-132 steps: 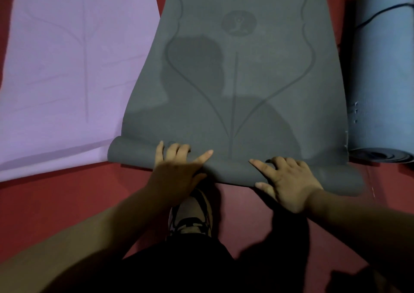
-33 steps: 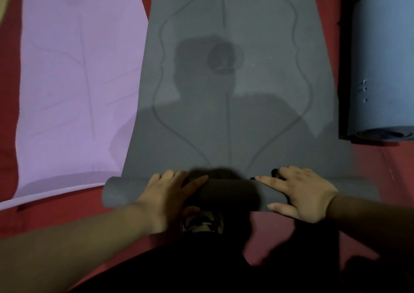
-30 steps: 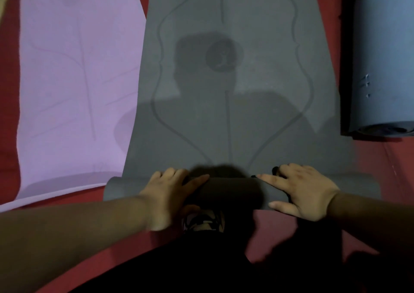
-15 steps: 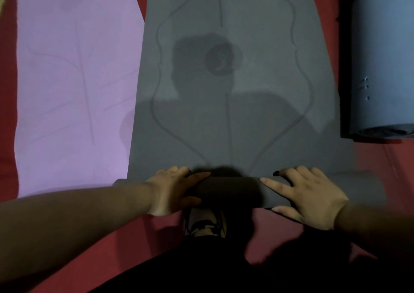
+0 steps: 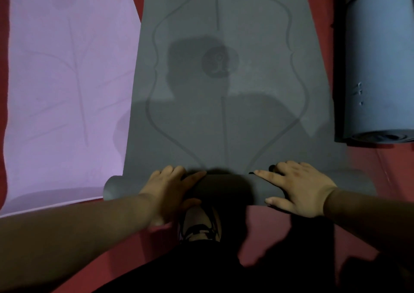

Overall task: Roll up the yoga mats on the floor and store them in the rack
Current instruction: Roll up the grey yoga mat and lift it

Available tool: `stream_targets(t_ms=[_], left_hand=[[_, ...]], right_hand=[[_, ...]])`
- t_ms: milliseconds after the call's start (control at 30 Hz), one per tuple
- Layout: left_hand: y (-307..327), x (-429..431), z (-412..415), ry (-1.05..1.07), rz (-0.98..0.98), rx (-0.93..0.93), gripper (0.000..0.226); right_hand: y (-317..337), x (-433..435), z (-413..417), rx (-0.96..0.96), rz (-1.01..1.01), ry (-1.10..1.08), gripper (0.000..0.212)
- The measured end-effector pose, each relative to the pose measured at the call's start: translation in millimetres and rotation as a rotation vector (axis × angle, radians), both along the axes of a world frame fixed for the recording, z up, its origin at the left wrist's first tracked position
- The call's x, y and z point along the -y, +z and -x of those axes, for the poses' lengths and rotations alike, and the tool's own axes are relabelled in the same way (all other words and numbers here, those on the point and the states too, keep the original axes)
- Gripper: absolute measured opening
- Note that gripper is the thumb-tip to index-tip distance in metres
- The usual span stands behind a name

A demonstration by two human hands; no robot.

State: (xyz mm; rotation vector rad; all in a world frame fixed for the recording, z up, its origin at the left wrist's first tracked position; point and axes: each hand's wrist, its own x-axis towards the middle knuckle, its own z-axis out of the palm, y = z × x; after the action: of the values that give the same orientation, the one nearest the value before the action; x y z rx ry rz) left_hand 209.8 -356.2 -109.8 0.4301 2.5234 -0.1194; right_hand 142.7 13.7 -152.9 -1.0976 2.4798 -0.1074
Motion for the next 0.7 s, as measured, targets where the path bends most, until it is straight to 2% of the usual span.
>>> stream_targets(t_ms=[267,333,433,600,700], left_hand=[[-7,15,33,0.055,-0.108,0.275,0.094],[-9,14,37,0.049,-0.106,0.291,0.083],[-4,9,32,0.029,-0.047,0.177,0.081],[-14,-1,-5,-0.006,-0.056,-0.168,0.073],[-23,5,-3,-0.037,-0.074,-0.214,0.078]], right_hand=[[13,-3,-10,-0.208,0.002,0.005,0.076],[10,-1,-6,-0.219,-0.017,0.010,0.075],[8,2,2,-0.231,-0.026,0.011,0.074],[5,1,8,-0.254,0.022,0.028,0.075],[5,3,11,-0.239,0.032,0.034,0.075]])
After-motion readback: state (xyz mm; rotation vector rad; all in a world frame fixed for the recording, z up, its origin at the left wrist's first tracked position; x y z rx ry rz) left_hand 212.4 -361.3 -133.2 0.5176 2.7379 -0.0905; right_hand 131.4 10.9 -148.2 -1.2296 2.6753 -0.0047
